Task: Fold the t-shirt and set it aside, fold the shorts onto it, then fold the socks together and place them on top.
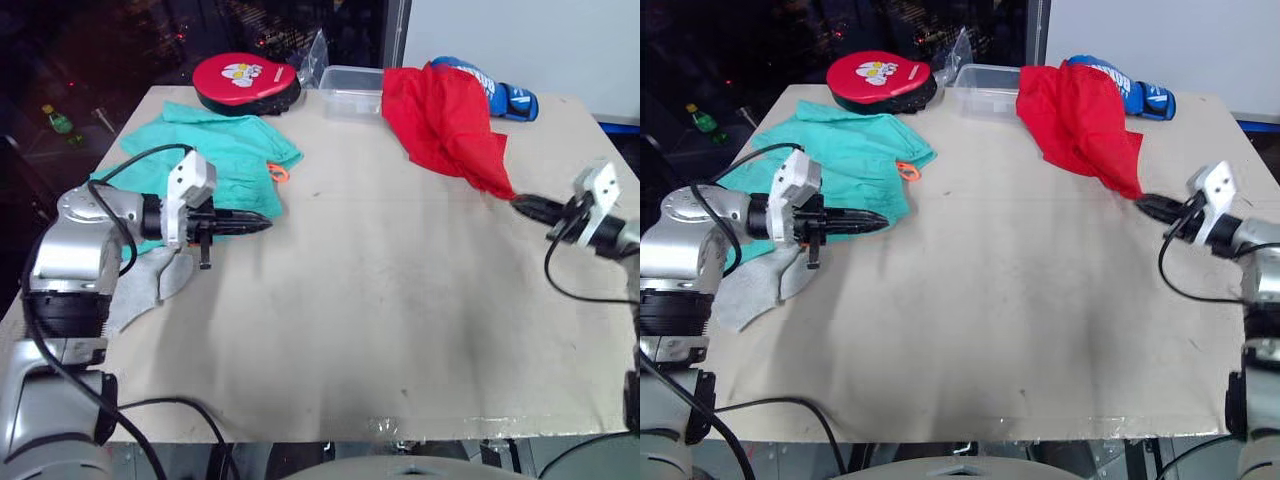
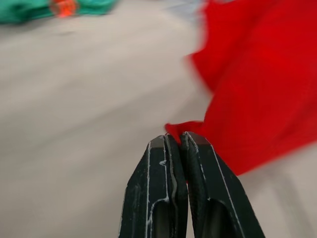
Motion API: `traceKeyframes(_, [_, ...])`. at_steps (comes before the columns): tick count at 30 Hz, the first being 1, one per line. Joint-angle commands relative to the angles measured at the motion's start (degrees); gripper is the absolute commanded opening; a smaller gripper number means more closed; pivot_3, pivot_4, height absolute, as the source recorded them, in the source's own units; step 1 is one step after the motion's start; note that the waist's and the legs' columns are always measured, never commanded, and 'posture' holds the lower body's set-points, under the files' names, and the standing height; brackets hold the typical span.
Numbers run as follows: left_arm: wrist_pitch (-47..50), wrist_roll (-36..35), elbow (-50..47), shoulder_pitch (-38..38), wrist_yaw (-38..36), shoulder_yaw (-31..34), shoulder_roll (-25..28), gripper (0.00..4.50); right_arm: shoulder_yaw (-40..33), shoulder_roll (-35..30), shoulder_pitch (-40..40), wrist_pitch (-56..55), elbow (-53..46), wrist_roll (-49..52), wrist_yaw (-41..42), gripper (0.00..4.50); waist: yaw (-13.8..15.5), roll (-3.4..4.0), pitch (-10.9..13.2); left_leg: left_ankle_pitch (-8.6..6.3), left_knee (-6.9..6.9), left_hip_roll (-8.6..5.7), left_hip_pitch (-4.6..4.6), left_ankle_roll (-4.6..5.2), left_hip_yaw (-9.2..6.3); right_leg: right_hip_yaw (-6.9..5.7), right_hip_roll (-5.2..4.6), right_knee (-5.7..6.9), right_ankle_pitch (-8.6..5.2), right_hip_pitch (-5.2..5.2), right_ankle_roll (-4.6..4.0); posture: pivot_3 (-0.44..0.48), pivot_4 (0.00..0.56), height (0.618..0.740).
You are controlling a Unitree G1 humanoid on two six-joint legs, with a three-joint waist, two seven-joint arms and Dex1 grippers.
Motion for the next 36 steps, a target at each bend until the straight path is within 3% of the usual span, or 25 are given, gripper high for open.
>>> traceKeyframes(1, [1.24,-1.81,-3.81,1.76,0.92,1.4,0.54,0.0,-2.55,-2.17,0.83,5.5,-10.21,3.33,-1.44,0.1,-0.03,0.03,-0.02,-0.01,-0.01,-0.09,0.16,0.01,0.06,0.03,0.0,-0.01,-0.02,0.13,-0.02,0.0,0.15,0.74])
traceKeyframes(4, [1.87,-2.29,-3.15,0.35,1.93,0.99,-0.53,0.0,-4.0,-3.36,0.97,14.74,-17.32,8.75,-1.97,0.1,0.17,-0.02,-0.01,-0.17,-0.03,-0.13,0.92,0.28,-0.08,0.12,-0.04,-0.01,-0.11,0.77,-0.22,0.0,0.15,0.74])
traceKeyframes(6, [2.61,-2.94,-2.37,-1.29,2.24,0.79,-1.47,0.0,-5.52,-4.21,-0.4,24.54,-23.36,15.8,-3.04,0.1,0.62,-0.02,-0.01,-0.16,-0.02,0.04,0.92,0.29,-0.1,0.13,-0.04,0.01,-0.04,0.79,-0.31,0.0,0.15,0.74])
traceKeyframes(10, [3.71,-4.03,-2.84,-2.22,1.08,-0.28,-2.63,0.0,-10.26,-7.35,-3.57,48.03,-33.35,38.7,-5.85,0.1,1.13,-0.02,-0.02,-0.03,-0.04,0.06,0.82,0.04,-0.05,0.2,0.04,0.03,0.05,0.67,-0.18,0.0,0.15,0.74])
traceKeyframes(13, [3.36,-4.23,-3.99,-1.47,-0.58,-2.04,-2.91,0.0,-13.56,-11.03,-4.02,60.33,-35.61,56.63,-8.28,0.1,1.55,-0.04,-0.03,-0.13,-0.25,0.11,0.7,0.06,-0.05,0.16,0.14,-0.11,0.03,0.6,-0.19,0.0,0.15,0.74])
traceKeyframes(15, [3.41,-4.31,-4.52,-1.51,-0.94,-3.24,-3.58,0.0,-14.76,-12.99,-2.21,62.92,-36.87,60.95,-9.28,0.1,2.01,-0.13,-0.06,-0.19,-0.29,0.14,0.68,0.08,-0.04,0.14,0.15,-0.24,0.02,0.6,-0.2,0.0,0.15,0.74])
traceKeyframes(20, [2.94,-3.84,-6.31,-0.44,-2.72,-6.69,-4.35,0.0,-16.48,-15.59,6.67,62.54,-38.81,57.76,-7.78,0.1,2.47,-0.28,-0.12,-0.42,-0.06,0.15,0.67,0.46,0.08,0.29,0.13,-0.26,0.01,0.61,-0.21,0.0,0.15,0.74])
traceKeyframes(21, [2.07,-2.87,-6.31,-0.18,-2.66,-7.68,-4.56,0.53,-16.63,-16.0,8.78,62.02,-39.36,56.15,-7.16,0.0,2.55,-0.3,-0.13,-0.43,-0.06,0.14,0.67,0.47,0.08,0.31,0.12,-0.26,0.01,0.61,-0.21,0.0,0.15,0.74])
traceKeyframes(23, [-1.75,0.1,-5.29,0.25,-2.64,-9.52,-5.09,0.93,-16.88,-16.47,12.79,60.06,-40.22,52.71,-7.05,0.0,2.68,-0.32,-0.15,-0.45,-0.01,0.13,0.68,0.5,0.08,0.32,0.09,-0.26,-0.01,0.64,-0.25,0.0,0.15,0.74])
traceKeyframes(27, [-14.47,8.07,4.43,-1.69,3.12,-11.21,-9.79,2.73,-16.25,-19.02,23.55,51.25,-41.47,40.27,-2.61,0.0,2.72,-0.3,-0.16,-0.45,0.0,-0.1,0.68,0.51,0.05,0.36,0.1,-0.22,0.01,0.63,-0.21,0.0,0.15,0.74])
traceKeyframes(30, [-23.14,11.7,12.3,-3.48,3.32,-12.26,-11.82,3.95,-17.46,-18.29,25.58,48.72,-40.17,38.15,-2.46,0.0,2.31,-0.32,-0.16,-0.45,0.01,-0.13,0.67,0.51,0.06,0.4,0.12,-0.21,0.02,0.6,-0.19,0.0,0.15,0.74])
traceKeyframes(36, [-38.28,17.65,31.06,-10.87,3.06,-14.77,-17.93,3.95,-18.02,-16.5,27.17,45.85,-39.97,35.76,-3.08,0.0,2.55,-0.36,-0.17,-0.46,0.0,-0.15,0.66,0.53,0.05,0.42,0.13,-0.23,0.01,0.59,-0.19,0.0,0.15,0.74])
